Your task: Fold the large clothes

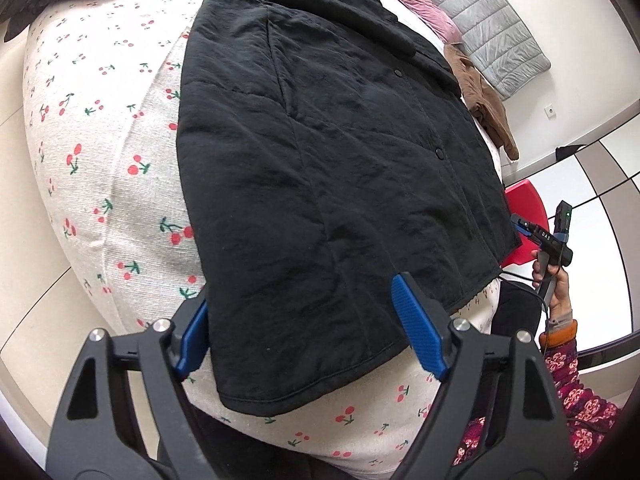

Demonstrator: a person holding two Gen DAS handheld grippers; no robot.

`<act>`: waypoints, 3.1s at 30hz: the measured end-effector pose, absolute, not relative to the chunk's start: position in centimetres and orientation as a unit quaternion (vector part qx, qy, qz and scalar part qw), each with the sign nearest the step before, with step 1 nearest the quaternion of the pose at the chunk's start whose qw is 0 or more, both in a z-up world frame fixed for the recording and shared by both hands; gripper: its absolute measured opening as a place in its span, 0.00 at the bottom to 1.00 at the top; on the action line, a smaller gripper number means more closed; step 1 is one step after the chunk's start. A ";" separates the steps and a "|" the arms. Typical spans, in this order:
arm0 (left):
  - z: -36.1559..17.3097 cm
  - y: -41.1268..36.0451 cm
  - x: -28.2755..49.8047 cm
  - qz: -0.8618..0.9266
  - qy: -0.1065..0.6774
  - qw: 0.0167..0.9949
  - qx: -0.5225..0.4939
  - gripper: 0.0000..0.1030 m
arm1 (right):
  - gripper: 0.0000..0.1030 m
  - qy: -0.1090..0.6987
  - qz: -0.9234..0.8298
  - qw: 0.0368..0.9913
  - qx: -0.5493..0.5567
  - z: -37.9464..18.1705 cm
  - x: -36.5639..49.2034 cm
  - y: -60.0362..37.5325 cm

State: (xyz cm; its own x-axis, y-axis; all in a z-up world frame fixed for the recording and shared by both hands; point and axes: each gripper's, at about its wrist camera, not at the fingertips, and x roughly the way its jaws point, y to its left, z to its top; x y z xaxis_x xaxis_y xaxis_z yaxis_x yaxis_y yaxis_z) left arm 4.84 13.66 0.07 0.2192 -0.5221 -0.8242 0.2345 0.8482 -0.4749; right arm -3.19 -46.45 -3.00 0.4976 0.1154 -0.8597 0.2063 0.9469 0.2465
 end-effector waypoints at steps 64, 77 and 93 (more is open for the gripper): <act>1.8 10.9 40.6 -0.093 0.464 0.864 -0.171 0.09 | 0.08 0.392 -0.089 0.907 0.124 0.8 31.4 -46.3; 2.4 10.9 38.9 -0.136 0.446 0.876 -0.121 0.53 | 0.23 0.405 -0.037 0.903 0.135 0.0 31.1 -47.5; 0.2 12.6 38.6 -0.143 0.486 0.859 -0.075 0.74 | 0.74 0.447 -0.003 0.882 0.147 -0.9 28.9 -49.3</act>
